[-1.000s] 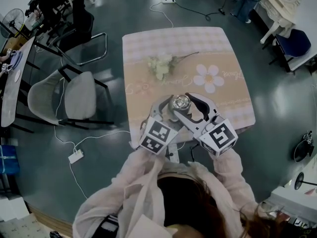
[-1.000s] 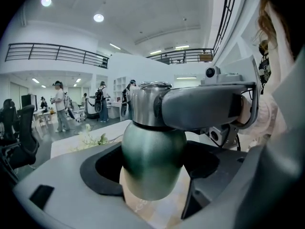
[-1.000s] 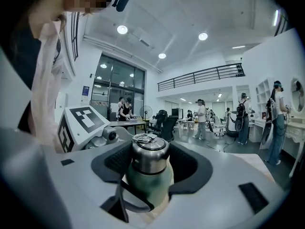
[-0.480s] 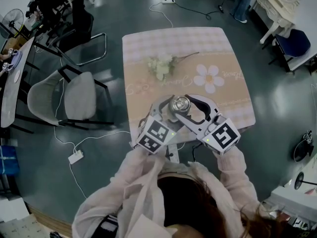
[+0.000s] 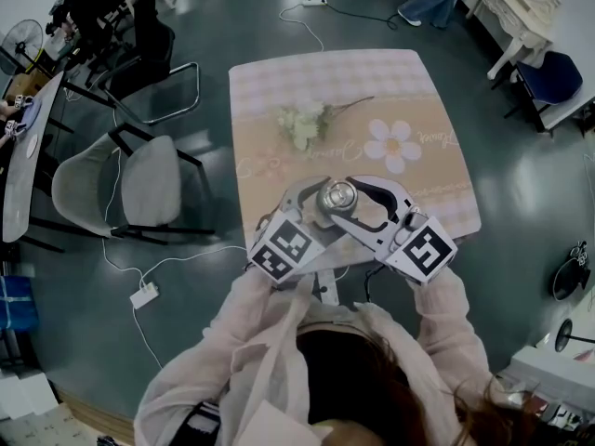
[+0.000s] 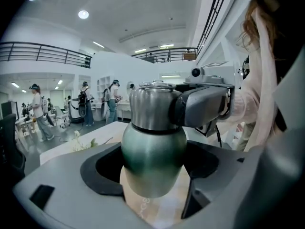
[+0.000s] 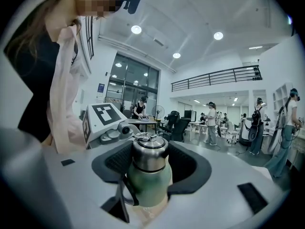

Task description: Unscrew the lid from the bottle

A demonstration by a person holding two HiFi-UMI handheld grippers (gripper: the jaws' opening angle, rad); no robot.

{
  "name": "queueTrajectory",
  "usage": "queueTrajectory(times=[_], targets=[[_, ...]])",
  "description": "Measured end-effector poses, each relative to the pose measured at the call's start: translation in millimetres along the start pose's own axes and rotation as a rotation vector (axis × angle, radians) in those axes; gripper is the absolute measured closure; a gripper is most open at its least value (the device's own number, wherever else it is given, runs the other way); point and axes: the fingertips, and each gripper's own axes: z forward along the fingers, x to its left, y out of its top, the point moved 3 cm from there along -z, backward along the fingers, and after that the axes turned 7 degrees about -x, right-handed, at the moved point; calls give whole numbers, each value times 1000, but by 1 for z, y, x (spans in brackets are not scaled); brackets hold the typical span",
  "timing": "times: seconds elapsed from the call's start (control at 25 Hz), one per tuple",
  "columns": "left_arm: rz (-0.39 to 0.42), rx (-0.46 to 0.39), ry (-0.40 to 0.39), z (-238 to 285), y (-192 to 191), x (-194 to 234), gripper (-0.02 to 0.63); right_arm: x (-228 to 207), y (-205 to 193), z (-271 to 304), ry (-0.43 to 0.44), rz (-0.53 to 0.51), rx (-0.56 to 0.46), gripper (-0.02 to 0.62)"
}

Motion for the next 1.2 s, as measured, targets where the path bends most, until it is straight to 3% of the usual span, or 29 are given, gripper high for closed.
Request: queueTrajectory(times=[0.24, 0.52, 0.68, 0.84, 1.04, 1.2], targets=[[7, 9, -84, -4, -3, -6, 227, 5, -1, -2, 71, 17, -12, 344], [-5, -9, -301, -11, -1, -23, 227, 18, 5, -5, 217, 40, -34, 344], [0, -31, -343, -12, 0, -28, 225, 21, 7, -8, 277, 56, -61, 344], [-15, -26, -289, -8, -4, -25, 225, 17, 1, -9, 250, 37, -61, 339], [-79, -10, -150, -6, -10, -8, 225, 8, -4, -8, 132, -10, -33, 331], [-112, -10, -36, -5, -13, 3, 226, 3, -6, -5, 1, -10, -32, 284]])
